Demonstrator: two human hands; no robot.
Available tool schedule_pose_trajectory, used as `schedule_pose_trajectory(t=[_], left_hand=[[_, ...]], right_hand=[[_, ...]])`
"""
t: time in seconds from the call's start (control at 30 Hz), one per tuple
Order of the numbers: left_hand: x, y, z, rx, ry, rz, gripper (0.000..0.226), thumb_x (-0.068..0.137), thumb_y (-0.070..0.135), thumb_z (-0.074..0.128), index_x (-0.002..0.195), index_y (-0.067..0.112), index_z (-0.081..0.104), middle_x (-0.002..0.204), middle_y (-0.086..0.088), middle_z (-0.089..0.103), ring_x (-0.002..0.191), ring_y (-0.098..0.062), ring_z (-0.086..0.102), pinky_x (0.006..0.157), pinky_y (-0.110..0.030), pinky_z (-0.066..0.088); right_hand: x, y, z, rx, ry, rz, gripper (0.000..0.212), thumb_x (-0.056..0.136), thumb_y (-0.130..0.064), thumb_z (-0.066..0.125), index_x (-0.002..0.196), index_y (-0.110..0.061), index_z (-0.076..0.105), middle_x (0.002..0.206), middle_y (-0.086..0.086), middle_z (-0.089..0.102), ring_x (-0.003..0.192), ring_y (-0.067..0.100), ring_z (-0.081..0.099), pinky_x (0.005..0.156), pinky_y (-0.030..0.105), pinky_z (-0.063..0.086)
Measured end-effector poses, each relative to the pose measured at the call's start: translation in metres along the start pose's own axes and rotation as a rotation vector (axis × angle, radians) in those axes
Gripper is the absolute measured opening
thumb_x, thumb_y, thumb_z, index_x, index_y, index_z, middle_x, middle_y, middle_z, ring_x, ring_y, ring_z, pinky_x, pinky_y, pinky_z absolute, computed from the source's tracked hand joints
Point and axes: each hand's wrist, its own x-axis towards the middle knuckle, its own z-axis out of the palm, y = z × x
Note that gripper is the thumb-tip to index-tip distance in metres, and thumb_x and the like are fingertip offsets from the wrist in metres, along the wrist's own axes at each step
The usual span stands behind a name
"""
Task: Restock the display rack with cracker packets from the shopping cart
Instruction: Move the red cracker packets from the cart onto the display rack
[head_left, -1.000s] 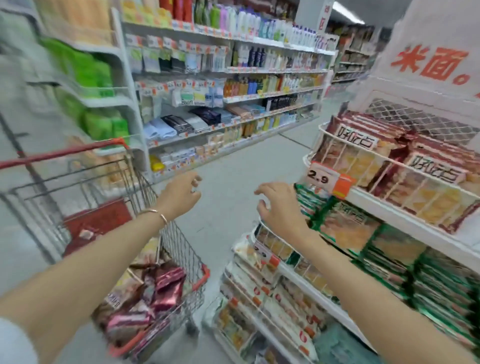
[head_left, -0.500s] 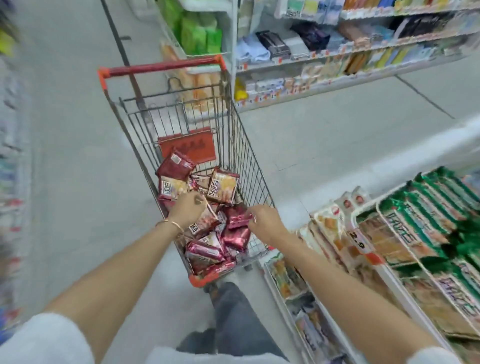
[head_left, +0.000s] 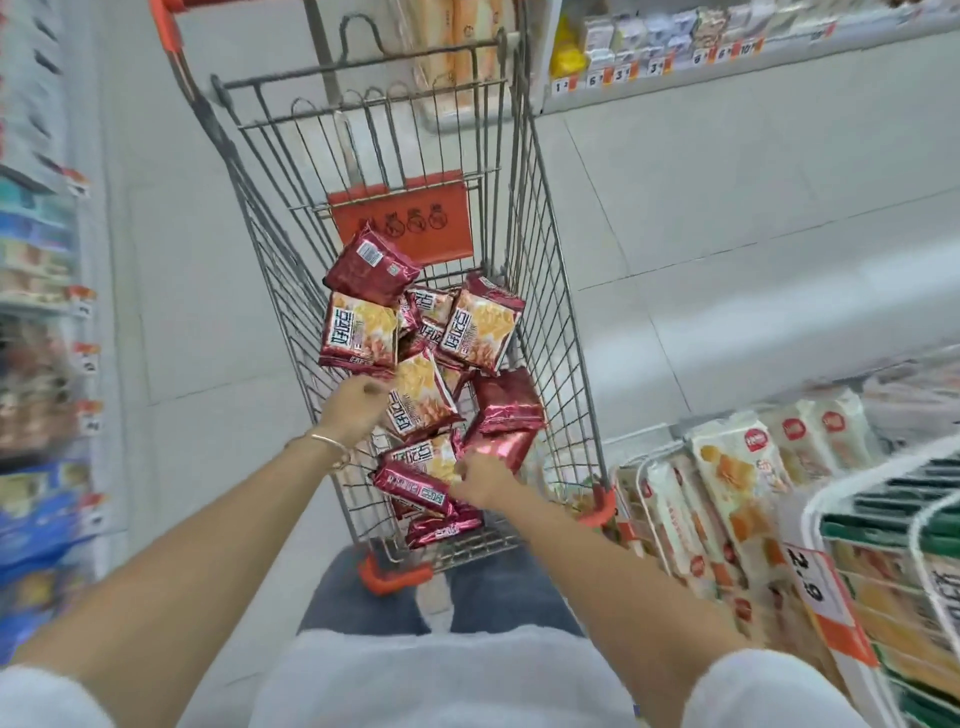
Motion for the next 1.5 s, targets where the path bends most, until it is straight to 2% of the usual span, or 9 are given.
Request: schedule_pose_trajectory(t=[0.37, 0.5, 0.63, 0.87, 0.97, 1.03, 1.17, 1.33, 1.5], left_hand=[[0.011, 0.001, -0.002, -0.097, -0.062, -0.135, 0.013, 0.100, 0.004, 0.052, 0.108, 0.010, 0.061, 0.082, -0.001, 0.064, 0.073, -0.014, 0.062, 0.064, -0.029, 0.047], [0.015, 0.003, -0.007, -0.187, -0.073, -0.166, 0.012, 0.103, 0.011, 0.049, 0.106, 0.008, 0.060, 0.089, -0.001, 0.063, 0.074, -0.008, 0.062, 0.074, -0.030, 0.053], [0.026, 0.003, -0.006, -0.159, -0.135, -0.149, 0.022, 0.104, 0.031, 0.050, 0.094, 0.014, 0.058, 0.091, 0.000, 0.053, 0.087, -0.020, 0.057, 0.088, -0.039, 0.049], [0.027, 0.009, 0.005, -0.258, -0.442, -0.158, 0.115, 0.067, 0.086, 0.063, 0.156, 0.021, 0.030, 0.160, -0.002, 0.034, 0.146, -0.028, 0.035, 0.120, -0.050, 0.030], [0.034, 0.007, 0.008, -0.310, -0.336, -0.186, 0.095, 0.068, 0.079, 0.070, 0.136, 0.015, 0.053, 0.140, -0.006, 0.056, 0.126, -0.032, 0.056, 0.112, -0.050, 0.042], [0.036, 0.010, 0.007, -0.274, -0.154, -0.155, 0.055, 0.088, 0.060, 0.064, 0.113, 0.012, 0.062, 0.114, -0.005, 0.065, 0.111, -0.031, 0.061, 0.099, -0.037, 0.046], [0.039, 0.005, 0.001, -0.273, -0.008, -0.117, 0.057, 0.099, 0.044, 0.057, 0.137, 0.001, 0.053, 0.119, -0.002, 0.056, 0.128, -0.030, 0.052, 0.102, -0.034, 0.038], [0.055, -0.019, 0.003, -0.316, 0.002, -0.111, 0.056, 0.098, 0.049, 0.057, 0.138, 0.010, 0.055, 0.135, -0.008, 0.062, 0.125, -0.027, 0.057, 0.110, -0.039, 0.041], [0.056, -0.030, 0.003, -0.380, -0.059, -0.123, 0.068, 0.084, 0.067, 0.061, 0.131, 0.018, 0.062, 0.124, -0.002, 0.069, 0.117, -0.025, 0.064, 0.109, -0.048, 0.046]], right_hand=[[0.040, -0.005, 0.051, -0.187, -0.008, -0.155, 0.065, 0.080, -0.023, 0.076, 0.136, -0.019, 0.044, 0.114, 0.007, 0.066, 0.102, 0.029, 0.067, 0.087, 0.041, 0.057], [0.037, 0.007, 0.006, 0.386, 0.104, -0.040, 0.040, 0.081, -0.027, 0.079, 0.111, -0.022, 0.053, 0.098, -0.001, 0.069, 0.072, 0.014, 0.068, 0.060, 0.027, 0.055], [0.018, 0.027, -0.060, 0.765, 0.114, -0.025, 0.003, 0.091, -0.022, 0.068, 0.093, -0.021, 0.066, 0.096, -0.008, 0.065, 0.085, 0.010, 0.059, 0.082, 0.029, 0.044], [0.015, 0.024, -0.088, 1.056, -0.265, -0.034, 0.052, 0.085, -0.049, 0.062, 0.125, -0.016, 0.058, 0.120, 0.005, 0.071, 0.118, 0.026, 0.062, 0.113, 0.049, 0.034], [0.023, 0.015, -0.086, 1.204, -0.190, 0.027, 0.043, 0.101, -0.048, 0.042, 0.129, -0.017, 0.052, 0.128, 0.008, 0.062, 0.121, 0.026, 0.057, 0.108, 0.043, 0.038], [0.041, 0.024, -0.076, 1.086, 0.091, 0.165, 0.043, 0.103, -0.039, 0.044, 0.134, -0.009, 0.051, 0.133, 0.013, 0.058, 0.118, 0.029, 0.060, 0.104, 0.043, 0.048], [0.072, 0.053, -0.051, 0.432, 0.439, 0.253, 0.037, 0.092, -0.016, 0.065, 0.127, -0.012, 0.057, 0.119, 0.003, 0.064, 0.080, 0.017, 0.069, 0.066, 0.031, 0.059], [0.113, 0.074, -0.029, -0.295, 0.319, 0.129, 0.090, 0.081, -0.023, 0.075, 0.155, -0.017, 0.024, 0.161, 0.016, 0.021, 0.150, 0.034, 0.019, 0.123, 0.051, 0.018], [0.140, 0.077, -0.012, -0.561, 0.192, 0.178, 0.121, 0.081, -0.020, 0.076, 0.156, -0.023, -0.019, 0.163, 0.013, -0.019, 0.151, 0.035, -0.016, 0.121, 0.060, -0.003]])
